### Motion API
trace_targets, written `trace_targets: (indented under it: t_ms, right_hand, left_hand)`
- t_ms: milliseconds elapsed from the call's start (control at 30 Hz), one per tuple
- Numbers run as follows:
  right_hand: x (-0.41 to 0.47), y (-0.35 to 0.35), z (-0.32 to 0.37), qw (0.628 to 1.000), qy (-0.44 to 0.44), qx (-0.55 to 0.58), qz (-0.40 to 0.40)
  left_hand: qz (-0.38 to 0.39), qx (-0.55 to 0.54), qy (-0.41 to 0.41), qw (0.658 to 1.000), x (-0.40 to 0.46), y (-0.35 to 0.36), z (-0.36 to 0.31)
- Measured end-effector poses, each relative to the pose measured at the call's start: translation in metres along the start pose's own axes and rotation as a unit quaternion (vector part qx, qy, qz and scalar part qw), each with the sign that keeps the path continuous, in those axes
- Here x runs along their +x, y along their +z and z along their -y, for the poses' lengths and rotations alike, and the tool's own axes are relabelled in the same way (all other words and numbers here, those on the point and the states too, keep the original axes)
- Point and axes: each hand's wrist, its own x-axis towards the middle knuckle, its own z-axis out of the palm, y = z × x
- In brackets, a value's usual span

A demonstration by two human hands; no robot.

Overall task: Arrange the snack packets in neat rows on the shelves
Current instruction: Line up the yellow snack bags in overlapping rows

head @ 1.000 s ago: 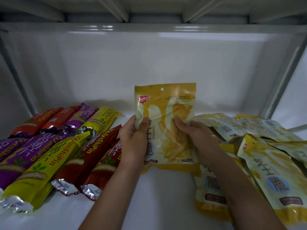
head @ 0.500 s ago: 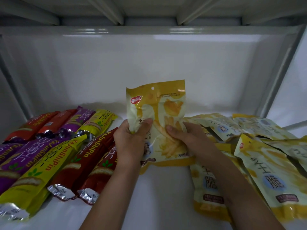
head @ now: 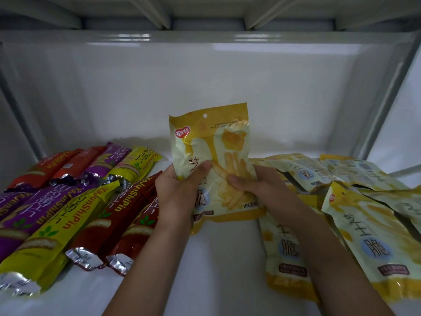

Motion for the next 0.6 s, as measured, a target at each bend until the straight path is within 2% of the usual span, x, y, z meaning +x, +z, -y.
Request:
trace_targets:
  t_ms: [200, 300, 467, 600]
  right_hand:
    - [0.0005, -0.0023, -0.0028, 0.999, -0.013, 0.011, -0.042]
    - [0.0019, -0.0009, -0.0042, 0.999, -0.023, -0.005, -0.042]
    - [0.0014, -0.0039, -0.0029, 1.000, 0.005, 0.013, -0.014]
    - [0.0005, -0.0052, -0.0020, 0.999, -0.007, 0.011, -0.033]
  left_hand:
    - [0.016, 0.034, -0.020, 0.999, 0.0030, 0.0001, 0.0012]
    - [0.022, 0.055, -0.035, 0.998, 0.0022, -0.0011, 0.0026]
    - [0.011, 0.051, -0.014, 0.999, 0.0037, -0.0016, 0.0040]
    - [0.026, 0.032, -0.020, 0.999, 0.0049, -0.0010, 0.0072]
